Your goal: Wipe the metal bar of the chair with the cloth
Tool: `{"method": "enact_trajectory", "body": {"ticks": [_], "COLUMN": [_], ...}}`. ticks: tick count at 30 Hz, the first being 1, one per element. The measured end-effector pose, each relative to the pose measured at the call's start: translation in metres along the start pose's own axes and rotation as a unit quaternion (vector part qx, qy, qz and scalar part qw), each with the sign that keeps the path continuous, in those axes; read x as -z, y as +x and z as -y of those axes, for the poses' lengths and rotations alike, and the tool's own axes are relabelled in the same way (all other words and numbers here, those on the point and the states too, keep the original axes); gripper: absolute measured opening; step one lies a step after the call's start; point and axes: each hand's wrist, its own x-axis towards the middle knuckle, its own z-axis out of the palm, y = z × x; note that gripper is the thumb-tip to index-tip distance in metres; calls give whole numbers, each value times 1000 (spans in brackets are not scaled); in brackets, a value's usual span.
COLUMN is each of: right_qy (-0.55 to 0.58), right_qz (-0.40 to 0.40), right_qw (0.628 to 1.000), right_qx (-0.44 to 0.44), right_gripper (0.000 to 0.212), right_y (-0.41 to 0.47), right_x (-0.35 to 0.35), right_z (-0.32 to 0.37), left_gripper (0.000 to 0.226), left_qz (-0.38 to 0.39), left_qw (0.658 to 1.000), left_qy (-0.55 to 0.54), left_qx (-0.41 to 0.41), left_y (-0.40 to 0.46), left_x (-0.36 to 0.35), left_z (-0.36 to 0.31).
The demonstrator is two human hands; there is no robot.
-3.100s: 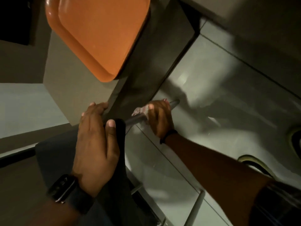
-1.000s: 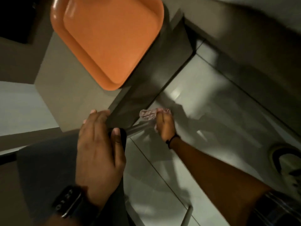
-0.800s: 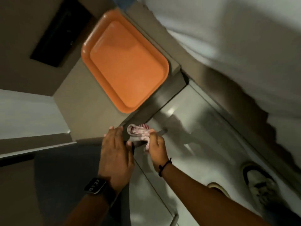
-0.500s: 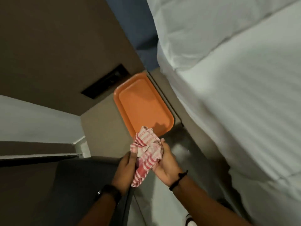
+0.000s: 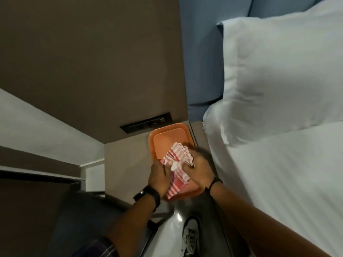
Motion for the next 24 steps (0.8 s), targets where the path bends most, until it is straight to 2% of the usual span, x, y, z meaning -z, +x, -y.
{"method": "enact_trajectory", "body": {"ticks": [2,4,7,10,13,17,19,21,24], "right_qy": [-42,-65,-77,-88,-177,-379,-410,-409,-433], "right_qz": [-11,-20,-45,-38,-10,3,-1,3,-22], "right_qw": [999,997,996,995,984,924,910,911,901], "right_qx": [23,35,26,16,-7,-52,-64,-55,-2], "right_gripper": [67,66,61,57,67,73,74,77,84], "right_y": [37,74,110,132,147,152,153,152,143], "right_x": [-10,-20,-30,-34,-46,-66,-66,-63,-59], "right_z": [-20,-46,-81,-104,-119,-125,-130,-133,-132], "left_gripper": [32,40,49,59,64,75,78,77,76], "left_qz": [-9,-12,-12,-8,-11,-7,-6,-16,-58], "left_qw": [999,986,946,918,901,898,907,914,910], "left_qy": [52,164,324,397,431,435,416,397,395], "left_qx": [1,-6,-20,-22,-46,-58,-62,-77,-115], "left_y": [34,73,119,151,164,169,170,168,158], "left_x": [-13,-27,-47,-64,-72,-76,-75,-73,-70], "left_z": [9,25,44,64,88,115,124,123,118]}}
